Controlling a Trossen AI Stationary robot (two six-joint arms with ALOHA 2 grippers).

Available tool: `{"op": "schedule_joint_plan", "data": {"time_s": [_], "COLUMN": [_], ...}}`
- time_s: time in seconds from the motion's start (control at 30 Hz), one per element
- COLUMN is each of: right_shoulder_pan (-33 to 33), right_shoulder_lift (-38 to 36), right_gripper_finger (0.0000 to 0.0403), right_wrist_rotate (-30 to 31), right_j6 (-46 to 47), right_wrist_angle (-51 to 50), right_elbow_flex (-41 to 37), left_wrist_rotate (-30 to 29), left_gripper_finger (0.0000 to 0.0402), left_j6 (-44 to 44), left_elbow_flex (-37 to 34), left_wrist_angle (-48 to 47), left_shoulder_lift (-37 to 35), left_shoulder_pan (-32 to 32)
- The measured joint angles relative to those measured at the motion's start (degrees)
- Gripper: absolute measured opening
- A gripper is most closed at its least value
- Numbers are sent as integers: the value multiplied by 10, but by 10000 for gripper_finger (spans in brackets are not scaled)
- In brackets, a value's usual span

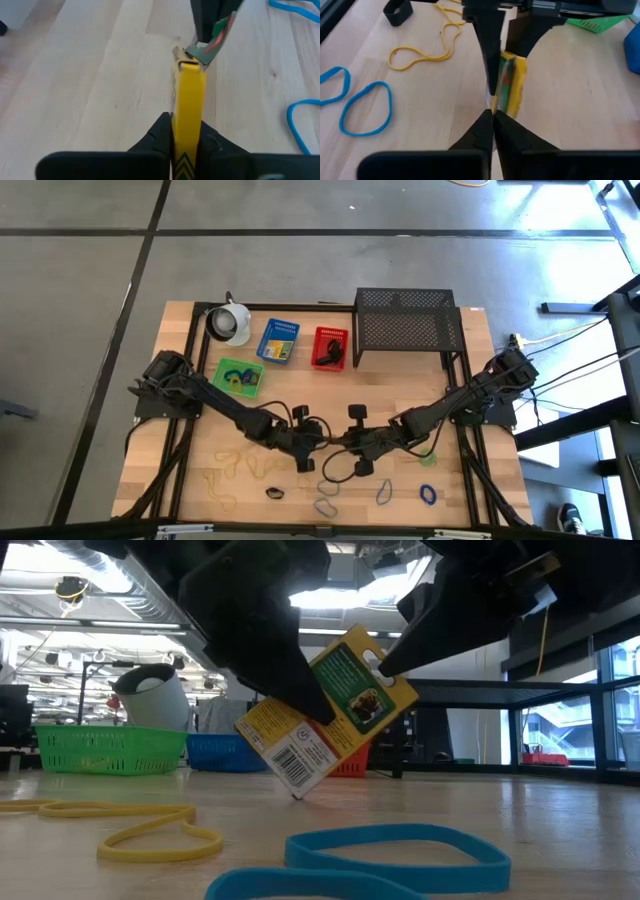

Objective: Pick & Place Office Desk Supplies
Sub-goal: Put the yellow crayon box into the blue bin

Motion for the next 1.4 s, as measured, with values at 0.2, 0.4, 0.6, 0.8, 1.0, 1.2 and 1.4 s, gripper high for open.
{"op": "schedule_joint_plan", "data": {"time_s": [0.2,0.4,0.6,0.8,1.0,1.2,1.4], "right_shoulder_pan": [0,0,0,0,1,2,2], "right_shoulder_lift": [0,-37,-130,-196,-201,-195,-194], "right_gripper_finger": [70,147,207,221,212,200,191], "right_wrist_rotate": [-2,18,83,145,215,226,230], "right_j6": [11,10,49,149,163,156,161], "right_wrist_angle": [0,-44,-158,-204,-213,-214,-213], "right_elbow_flex": [0,0,0,0,0,0,0], "left_wrist_rotate": [-2,-2,-8,-74,-161,-213,-223], "left_gripper_finger": [32,27,29,30,30,31,29], "left_j6": [0,5,18,47,62,61,34], "left_elbow_flex": [0,0,0,0,0,0,0], "left_wrist_angle": [-1,-1,-20,-78,-150,-199,-230], "left_shoulder_lift": [0,0,-10,-65,-131,-166,-161], "left_shoulder_pan": [0,1,14,59,121,198,283]}}
